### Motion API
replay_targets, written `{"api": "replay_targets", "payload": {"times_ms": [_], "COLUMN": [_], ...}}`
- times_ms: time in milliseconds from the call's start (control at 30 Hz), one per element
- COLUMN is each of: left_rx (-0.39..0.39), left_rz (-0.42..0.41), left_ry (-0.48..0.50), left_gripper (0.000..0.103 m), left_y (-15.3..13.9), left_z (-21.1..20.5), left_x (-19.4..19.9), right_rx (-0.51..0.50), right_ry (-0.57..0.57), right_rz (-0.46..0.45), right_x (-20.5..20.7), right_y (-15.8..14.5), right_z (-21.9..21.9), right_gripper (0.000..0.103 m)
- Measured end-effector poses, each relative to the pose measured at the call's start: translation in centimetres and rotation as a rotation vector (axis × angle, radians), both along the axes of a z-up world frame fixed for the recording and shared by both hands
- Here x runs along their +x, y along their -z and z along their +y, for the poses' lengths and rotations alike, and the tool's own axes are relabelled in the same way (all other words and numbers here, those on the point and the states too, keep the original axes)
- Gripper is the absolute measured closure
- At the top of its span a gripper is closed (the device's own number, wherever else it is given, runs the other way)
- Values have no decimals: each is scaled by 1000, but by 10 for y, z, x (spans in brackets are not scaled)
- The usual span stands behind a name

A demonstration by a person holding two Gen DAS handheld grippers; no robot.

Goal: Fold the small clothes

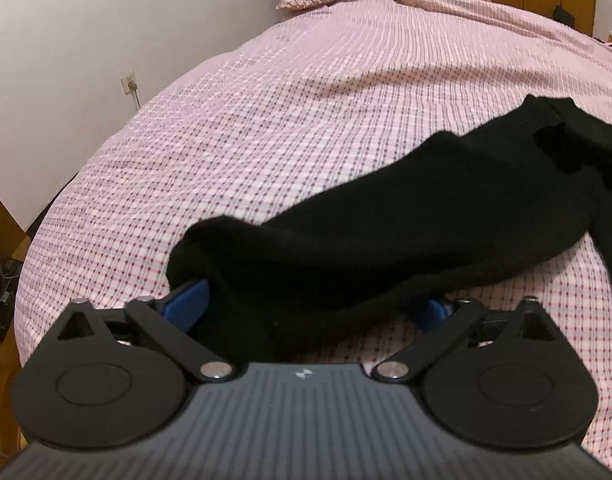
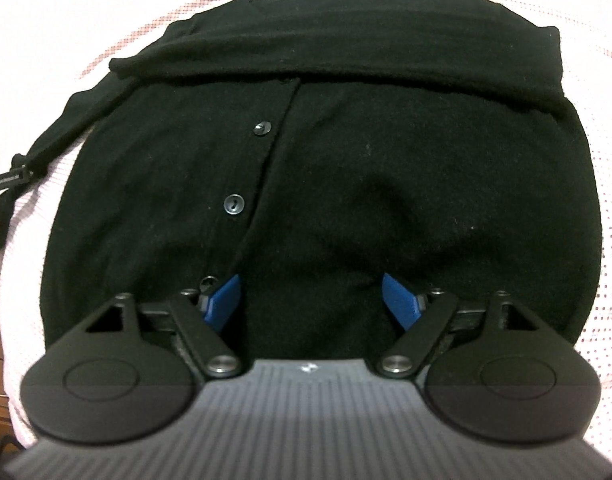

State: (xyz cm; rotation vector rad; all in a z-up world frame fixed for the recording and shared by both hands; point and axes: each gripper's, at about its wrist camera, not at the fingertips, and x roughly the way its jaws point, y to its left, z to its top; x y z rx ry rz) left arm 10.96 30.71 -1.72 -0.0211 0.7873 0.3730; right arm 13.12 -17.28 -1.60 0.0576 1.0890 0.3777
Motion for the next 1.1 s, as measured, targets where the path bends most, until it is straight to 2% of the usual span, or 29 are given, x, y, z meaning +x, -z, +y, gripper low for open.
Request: {"api": "replay_targets", "payload": {"times_ms": [33, 67, 133, 167, 200, 267, 367, 500, 700, 900, 1100], "left_rx": [9, 23, 15, 6, -11, -48, -59, -52, -83, -106, -165], "left_rz": [-9, -19, -39, -52, -69, -119, -198, -306, -420, -485, -477], "left_ry": [3, 9, 4, -12, -25, -50, -64, -37, 36, 144, 277], "left_gripper": [21, 44, 72, 83, 86, 89, 90, 91, 91, 91, 91], "left_y": [-2, -5, -12, -16, -21, -34, -58, -94, -141, -170, -180], "left_z": [-2, -4, -4, -2, 1, 7, 7, -8, -41, -92, -157], "left_x": [0, 0, 0, 0, 0, 0, 0, 5, 19, 35, 56], "right_rx": [1, 4, 9, 10, 12, 20, 44, 64, 58, 47, 75], "right_ry": [2, 3, 7, 7, 10, 20, 45, 63, 85, 137, 178], "right_rz": [0, 0, 1, 2, 2, 1, 2, -2, -22, -44, -79], "right_x": [0, 0, 0, 0, 0, 0, -3, -8, -14, -20, -25], "right_y": [0, 0, 0, -1, -1, -3, -7, -14, -19, -22, -34], "right_z": [0, 0, -1, -1, -2, -2, -7, -15, -31, -56, -78], "right_gripper": [22, 22, 22, 22, 22, 22, 24, 25, 25, 25, 25]}}
